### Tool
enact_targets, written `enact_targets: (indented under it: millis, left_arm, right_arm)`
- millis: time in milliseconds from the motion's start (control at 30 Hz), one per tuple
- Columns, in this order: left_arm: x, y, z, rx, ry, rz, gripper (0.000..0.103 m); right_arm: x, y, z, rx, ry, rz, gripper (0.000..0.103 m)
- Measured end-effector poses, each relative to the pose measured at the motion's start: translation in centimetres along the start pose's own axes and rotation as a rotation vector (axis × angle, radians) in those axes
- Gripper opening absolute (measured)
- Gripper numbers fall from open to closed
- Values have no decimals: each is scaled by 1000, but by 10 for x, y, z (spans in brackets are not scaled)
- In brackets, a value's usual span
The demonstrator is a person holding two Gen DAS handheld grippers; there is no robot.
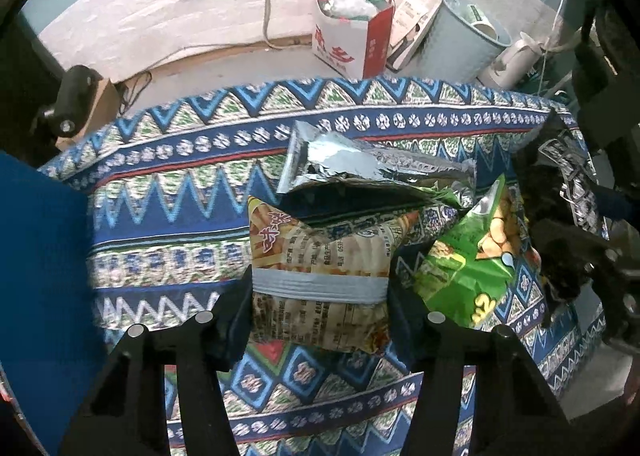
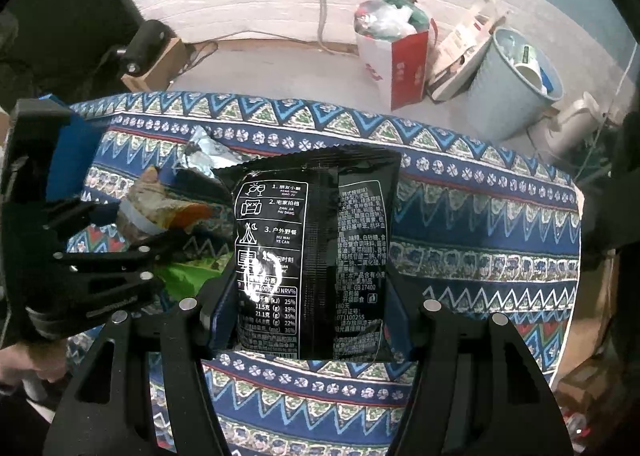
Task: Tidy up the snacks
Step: 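Grasp and lift the beige chip bag with the left tool while the right tool holds the black packet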
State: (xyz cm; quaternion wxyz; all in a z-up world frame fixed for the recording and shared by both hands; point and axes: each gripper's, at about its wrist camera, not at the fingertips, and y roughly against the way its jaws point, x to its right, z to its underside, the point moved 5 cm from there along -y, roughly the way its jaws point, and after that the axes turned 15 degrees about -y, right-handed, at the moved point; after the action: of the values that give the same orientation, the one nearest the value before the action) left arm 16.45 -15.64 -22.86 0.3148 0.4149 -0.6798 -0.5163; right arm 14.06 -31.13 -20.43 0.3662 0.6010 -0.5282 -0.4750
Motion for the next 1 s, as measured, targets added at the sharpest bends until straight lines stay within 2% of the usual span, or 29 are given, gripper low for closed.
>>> enact_targets:
  millis: [667, 1000]
  left_arm:
    - [-47, 98, 39, 123, -9, -96, 59]
    - [-75, 132, 68, 181, -4, -188, 59]
  right_arm:
    - [-59, 31, -6, 73, 59, -43, 63]
    - [-94, 49, -8, 116, 72, -71, 63]
